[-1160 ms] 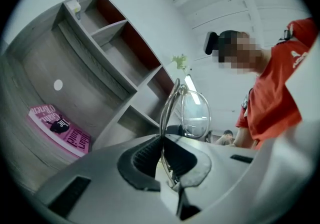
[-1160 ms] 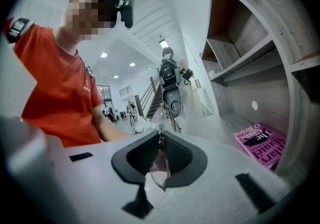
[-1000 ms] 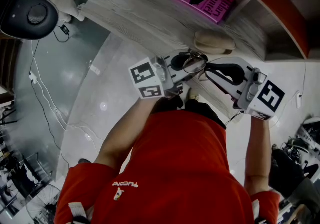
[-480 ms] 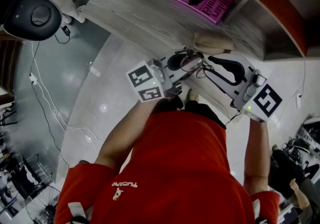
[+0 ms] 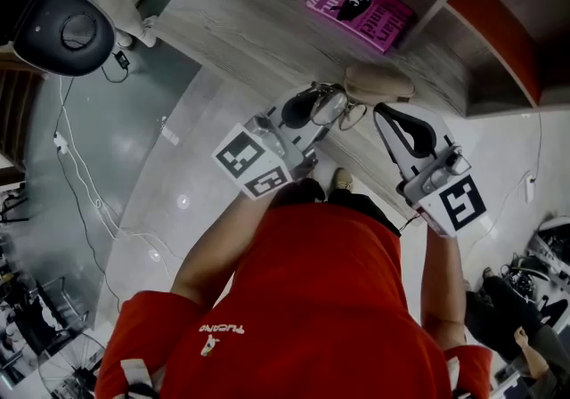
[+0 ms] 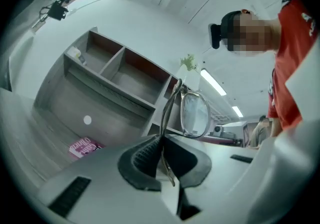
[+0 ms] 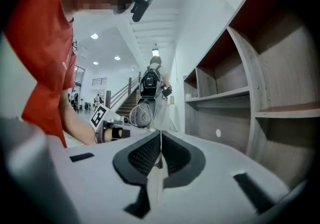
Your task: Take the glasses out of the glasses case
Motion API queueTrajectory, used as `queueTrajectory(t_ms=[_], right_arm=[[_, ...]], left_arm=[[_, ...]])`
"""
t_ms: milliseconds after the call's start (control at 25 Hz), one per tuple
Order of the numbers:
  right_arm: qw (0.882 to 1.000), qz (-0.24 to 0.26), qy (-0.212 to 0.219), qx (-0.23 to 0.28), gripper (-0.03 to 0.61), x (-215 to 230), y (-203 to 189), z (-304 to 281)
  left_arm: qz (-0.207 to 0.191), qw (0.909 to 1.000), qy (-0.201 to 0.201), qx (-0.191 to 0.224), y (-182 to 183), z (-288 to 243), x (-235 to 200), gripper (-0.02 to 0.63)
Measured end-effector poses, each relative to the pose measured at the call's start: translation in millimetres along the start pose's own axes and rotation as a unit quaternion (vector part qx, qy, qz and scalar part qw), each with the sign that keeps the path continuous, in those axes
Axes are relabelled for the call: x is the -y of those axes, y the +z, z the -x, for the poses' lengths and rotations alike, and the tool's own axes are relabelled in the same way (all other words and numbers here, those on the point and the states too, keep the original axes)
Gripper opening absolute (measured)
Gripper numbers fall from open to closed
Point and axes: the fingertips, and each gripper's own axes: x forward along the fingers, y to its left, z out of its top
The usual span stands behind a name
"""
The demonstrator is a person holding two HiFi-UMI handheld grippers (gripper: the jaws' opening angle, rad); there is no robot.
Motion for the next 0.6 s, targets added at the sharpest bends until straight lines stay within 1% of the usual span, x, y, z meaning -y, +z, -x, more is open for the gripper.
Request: queueTrajectory(t_ms=[40,160,320,440,600], right_arm=[[1.0,-0.002,-0.008,0.006,0.008,0,2,1],[0.999,-0.007,-0.035,0.025,0.006,-1,4,1],[0.997,-0.018,-0.07,0.042,0.006,-4,3,2],[0.995,-0.029,-0.084,0.054,0.006,-7,5,2],[0.993,-0.023,-0.089,0.073,0.005,-11,12,-1]], left_arm=[[-0.007,1.0,0.006,0.003,5,1,0,0.018],[-0.028,0.9993,0.022,0.007,17,6,1,0.018],[-0.047,0.998,0.04,0.014,29,14,3,0.018],[-0.058,0.997,0.05,0.016,35,19,3,0.018],[-0.065,0.9962,0.055,0.018,39,22,2,0.018]])
